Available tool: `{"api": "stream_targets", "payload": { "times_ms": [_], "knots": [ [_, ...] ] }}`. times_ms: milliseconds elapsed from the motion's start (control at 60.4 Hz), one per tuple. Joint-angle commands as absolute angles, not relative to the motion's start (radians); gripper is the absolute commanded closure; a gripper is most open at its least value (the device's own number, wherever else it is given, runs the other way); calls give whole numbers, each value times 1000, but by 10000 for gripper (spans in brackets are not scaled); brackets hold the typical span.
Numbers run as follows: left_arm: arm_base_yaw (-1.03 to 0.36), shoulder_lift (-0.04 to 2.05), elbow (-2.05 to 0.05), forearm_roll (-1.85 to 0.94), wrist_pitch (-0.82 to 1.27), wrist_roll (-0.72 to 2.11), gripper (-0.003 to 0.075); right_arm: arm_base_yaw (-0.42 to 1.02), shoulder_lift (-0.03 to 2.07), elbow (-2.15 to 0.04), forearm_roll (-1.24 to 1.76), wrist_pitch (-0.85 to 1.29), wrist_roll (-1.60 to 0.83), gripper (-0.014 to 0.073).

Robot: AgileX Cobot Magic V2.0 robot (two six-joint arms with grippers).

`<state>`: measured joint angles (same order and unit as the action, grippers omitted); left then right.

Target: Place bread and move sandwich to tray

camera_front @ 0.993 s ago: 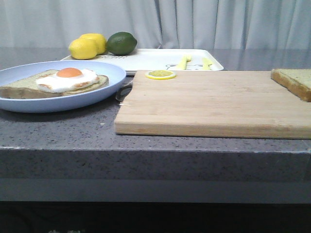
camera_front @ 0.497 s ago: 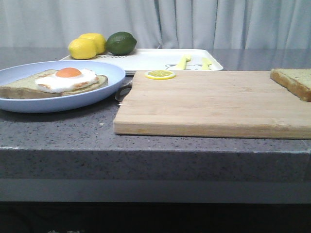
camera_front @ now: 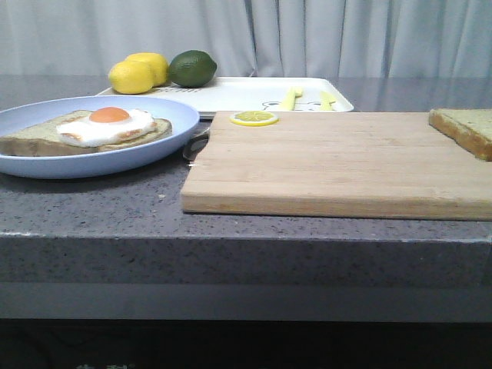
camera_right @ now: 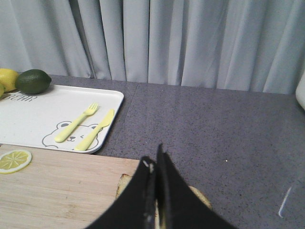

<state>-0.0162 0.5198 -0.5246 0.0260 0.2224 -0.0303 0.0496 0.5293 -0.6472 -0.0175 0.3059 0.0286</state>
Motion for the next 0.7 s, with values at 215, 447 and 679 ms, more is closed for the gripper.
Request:
{"api": "stream_targets", "payload": {
  "times_ms": [215, 447, 679],
  "knots": [
    [-13, 531, -562, 27, 128, -38, 233, 50, 534, -685, -16, 292, 30, -59],
    [-13, 531, -562, 27, 126, -38, 134, 50, 577, -722, 42, 403, 32, -22],
    [-13, 531, -562, 27, 126, -38, 134, 30, 882, -987, 93, 739, 33, -22]
  ]
}}
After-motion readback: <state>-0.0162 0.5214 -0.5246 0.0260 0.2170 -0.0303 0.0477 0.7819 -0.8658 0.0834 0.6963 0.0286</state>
